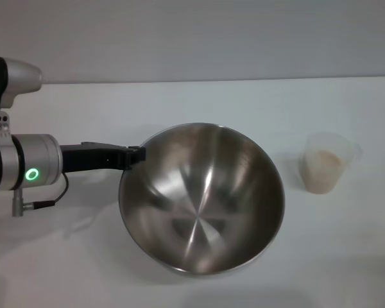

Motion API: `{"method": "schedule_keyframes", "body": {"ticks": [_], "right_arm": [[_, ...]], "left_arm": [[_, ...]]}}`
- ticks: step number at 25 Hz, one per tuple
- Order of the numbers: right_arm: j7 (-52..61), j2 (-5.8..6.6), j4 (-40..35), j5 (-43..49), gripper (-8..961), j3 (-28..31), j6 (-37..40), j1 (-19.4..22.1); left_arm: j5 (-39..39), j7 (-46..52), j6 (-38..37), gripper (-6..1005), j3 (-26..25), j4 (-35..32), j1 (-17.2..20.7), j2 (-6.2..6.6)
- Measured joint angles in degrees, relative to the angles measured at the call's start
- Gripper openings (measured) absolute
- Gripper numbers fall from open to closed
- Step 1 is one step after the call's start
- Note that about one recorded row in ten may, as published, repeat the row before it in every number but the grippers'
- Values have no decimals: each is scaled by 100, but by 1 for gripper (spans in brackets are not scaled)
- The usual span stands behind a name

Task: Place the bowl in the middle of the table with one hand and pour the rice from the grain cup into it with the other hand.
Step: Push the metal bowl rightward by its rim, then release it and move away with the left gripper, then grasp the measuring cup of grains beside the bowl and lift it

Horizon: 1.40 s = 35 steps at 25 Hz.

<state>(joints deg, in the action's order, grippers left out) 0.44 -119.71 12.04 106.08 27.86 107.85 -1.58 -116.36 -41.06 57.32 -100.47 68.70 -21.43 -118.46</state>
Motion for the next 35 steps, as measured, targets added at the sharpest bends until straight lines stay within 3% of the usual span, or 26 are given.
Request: {"method": "schedule_keyframes", "body": {"ticks": [9,11,17,19,21,23,24,25,26,28,29,30,31,32,34,35], "right_arm": [[0,0,1,0,832,0,-2,0],[0,0,0,0,832,0,-2,0],[0,0,1,-19,832,0,-2,-12],[0,0,0,-33,832,0,-2,-15],[0,0,0,-39,832,0,-1,-15],[0,0,-7,-41,832,0,-15,-19],[-1,0,-13,-42,832,0,-48,-24],[-10,0,-22,-43,832,0,-152,-33],[-10,0,-22,-43,832,0,-152,-33],[-30,0,-30,-45,832,0,-301,-44],[-33,0,-35,-45,832,0,-423,-52],[-39,3,-43,-45,832,0,-618,-77],[-39,3,-43,-45,832,0,-618,-77],[-40,5,-59,-45,832,0,-683,-91],[-42,8,-111,-38,832,0,-839,-142],[-43,8,-176,-36,832,0,-1087,-227]], "left_arm": [[23,1,19,169,6,23,-29,-2],[32,-5,7,250,3,80,-20,-2],[285,-481,-139,436,20,1075,408,-10],[526,-912,-604,479,94,1665,735,-14],[656,-1514,-1332,522,363,2071,1078,-13],[714,-2260,-2665,565,1015,2365,1541,-10],[709,-2625,-3530,587,1432,2393,1720,-8],[562,-3176,-5334,608,2301,2260,1960,-3],[562,-3176,-5334,635,2301,2260,1960,-3],[228,-3319,-7116,689,3139,1771,1997,-5],[-9,-3242,-8037,716,3537,1380,1958,-5],[-418,-2891,-9668,743,4052,774,1852,-3],[-418,-2891,-9668,744,4052,774,1852,-3],[-672,-2504,-10656,745,4267,392,1812,-1],[-1108,-1579,-11931,748,4407,-142,1813,13],[-1635,-317,-12733,749,4355,-725,1830,27]]}}
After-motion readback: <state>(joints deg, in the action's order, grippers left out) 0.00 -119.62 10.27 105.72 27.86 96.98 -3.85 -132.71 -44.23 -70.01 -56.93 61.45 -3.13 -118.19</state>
